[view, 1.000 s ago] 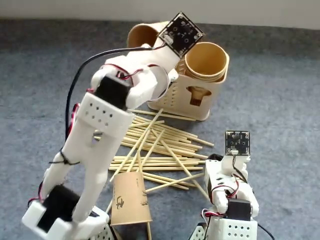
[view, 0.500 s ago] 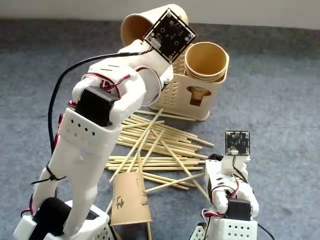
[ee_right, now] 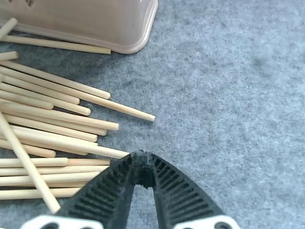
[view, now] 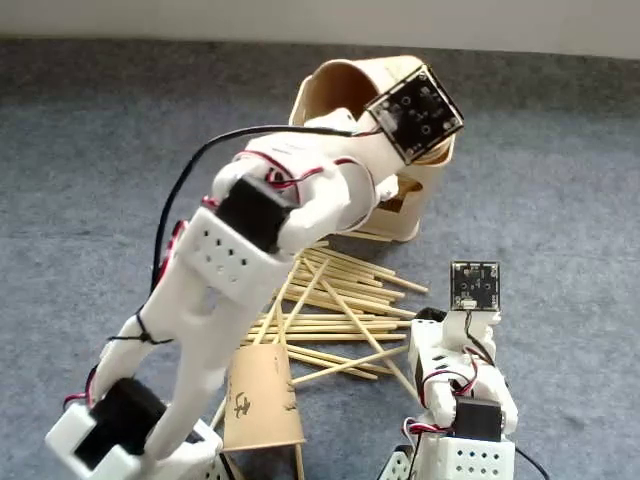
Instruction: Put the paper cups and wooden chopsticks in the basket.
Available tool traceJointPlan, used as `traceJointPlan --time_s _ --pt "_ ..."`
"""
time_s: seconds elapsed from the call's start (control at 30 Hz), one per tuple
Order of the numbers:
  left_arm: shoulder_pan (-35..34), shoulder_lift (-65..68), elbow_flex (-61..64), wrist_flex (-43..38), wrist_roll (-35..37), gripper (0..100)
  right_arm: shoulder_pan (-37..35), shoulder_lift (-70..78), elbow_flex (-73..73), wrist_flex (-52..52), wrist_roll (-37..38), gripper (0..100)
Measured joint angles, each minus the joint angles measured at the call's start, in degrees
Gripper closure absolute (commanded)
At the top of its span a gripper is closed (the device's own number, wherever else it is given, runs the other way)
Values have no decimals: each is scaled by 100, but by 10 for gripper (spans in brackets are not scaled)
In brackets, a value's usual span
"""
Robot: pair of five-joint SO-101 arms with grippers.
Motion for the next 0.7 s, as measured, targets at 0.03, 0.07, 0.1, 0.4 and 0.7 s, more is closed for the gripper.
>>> traceJointPlan --time_s 0.03,0.07,0.1,0.4,0.7 --pt "9 97 0 44 -18 897 0 0 0 0 0 993" --pt "18 158 -9 97 -26 874 0 0 0 0 0 993" --pt "26 202 -70 167 -18 864 0 0 0 0 0 993" --pt "35 281 -1090 378 316 863 0 0 0 0 9 993" --pt "35 448 -1160 -273 334 864 0 0 0 0 9 993"
